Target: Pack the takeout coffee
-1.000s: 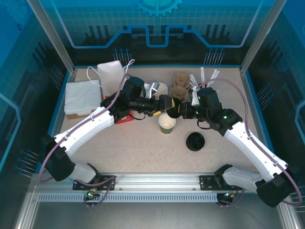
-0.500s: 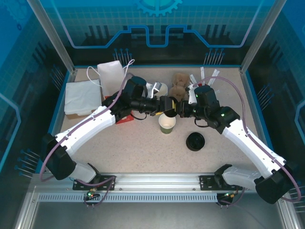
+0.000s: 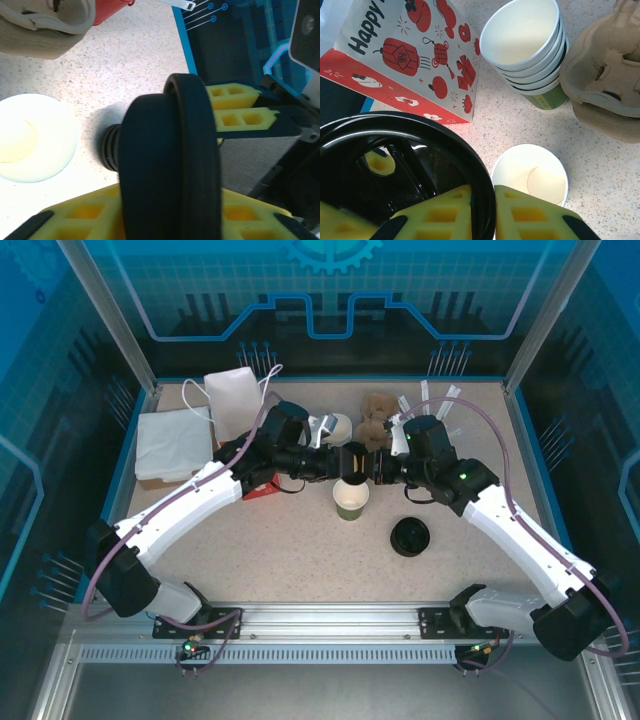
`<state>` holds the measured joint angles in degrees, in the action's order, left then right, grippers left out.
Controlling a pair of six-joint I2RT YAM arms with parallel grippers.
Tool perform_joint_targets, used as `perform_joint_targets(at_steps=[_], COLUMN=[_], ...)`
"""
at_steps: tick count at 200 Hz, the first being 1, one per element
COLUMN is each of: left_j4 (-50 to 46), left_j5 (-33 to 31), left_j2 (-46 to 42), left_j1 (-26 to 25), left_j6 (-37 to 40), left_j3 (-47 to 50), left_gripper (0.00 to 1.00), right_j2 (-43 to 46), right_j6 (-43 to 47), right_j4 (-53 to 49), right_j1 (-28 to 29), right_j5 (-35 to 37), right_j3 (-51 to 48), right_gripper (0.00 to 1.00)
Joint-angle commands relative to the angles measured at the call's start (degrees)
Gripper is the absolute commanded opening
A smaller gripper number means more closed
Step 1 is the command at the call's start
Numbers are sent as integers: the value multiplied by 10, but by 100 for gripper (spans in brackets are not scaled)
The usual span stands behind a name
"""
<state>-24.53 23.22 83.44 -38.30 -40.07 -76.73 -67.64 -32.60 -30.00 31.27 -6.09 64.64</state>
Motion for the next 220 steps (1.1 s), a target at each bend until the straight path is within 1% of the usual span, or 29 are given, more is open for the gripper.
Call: perform_joint_targets(at_steps=[1, 27, 44, 49, 59, 64, 70, 77, 84, 87, 102, 115, 124, 133, 164, 220], left_j4=[-32, -56, -63, -63, -64, -63, -64, -64, -63, -62, -57, -50, -45, -41, -37, -23], left_j5=[-41, -97, -135, -144, -167, -177, -191, -211, -231, -238, -277, -305, -322, -335, -357, -366], left_j2=[-14, -23, -31, -35, -41, -45, -49, -54, -60, -63, -72, -79, -83, -85, -86, -84], left_j1=[-11, -20, -25, -26, -28, -29, -32, -35, -39, -41, -51, -59, -65, -70, -82, -91], left_j6=[33, 55, 63, 66, 72, 76, 82, 91, 101, 106, 125, 139, 147, 155, 167, 171], left_j3=[-19, -19, -14, -11, -4, -1, 2, 6, 11, 13, 22, 30, 35, 38, 44, 51], left_gripper=[31, 26, 23, 23, 21, 21, 20, 19, 19, 19, 19, 19, 18, 18, 18, 18], right_j2=[-3, 2, 9, 11, 15, 17, 22, 26, 32, 36, 54, 69, 73, 74, 56, 22], right_j6=[-6, -19, -40, -52, -85, -106, -140, -188, -237, -263, -416, -552, -614, -655, -684, -751], right_j4=[-8, -21, -37, -46, -66, -74, -85, -86, -69, -58, 25, 125, 191, 218, 202, 214], right_j1=[10, 9, 2, -2, -12, -19, -28, -41, -52, -56, -61, -56, -49, -40, -13, 20], right_j5=[-12, -12, -11, -8, -7, -10, -14, -29, -51, -58, -75, -82, -78, -67, -47, -32], right_j3=[24, 38, 52, 58, 70, 74, 78, 78, 69, 63, 15, -39, -71, -82, -47, -17], right_gripper=[19, 32, 38, 41, 43, 46, 50, 51, 52, 54, 62, 63, 63, 63, 69, 68])
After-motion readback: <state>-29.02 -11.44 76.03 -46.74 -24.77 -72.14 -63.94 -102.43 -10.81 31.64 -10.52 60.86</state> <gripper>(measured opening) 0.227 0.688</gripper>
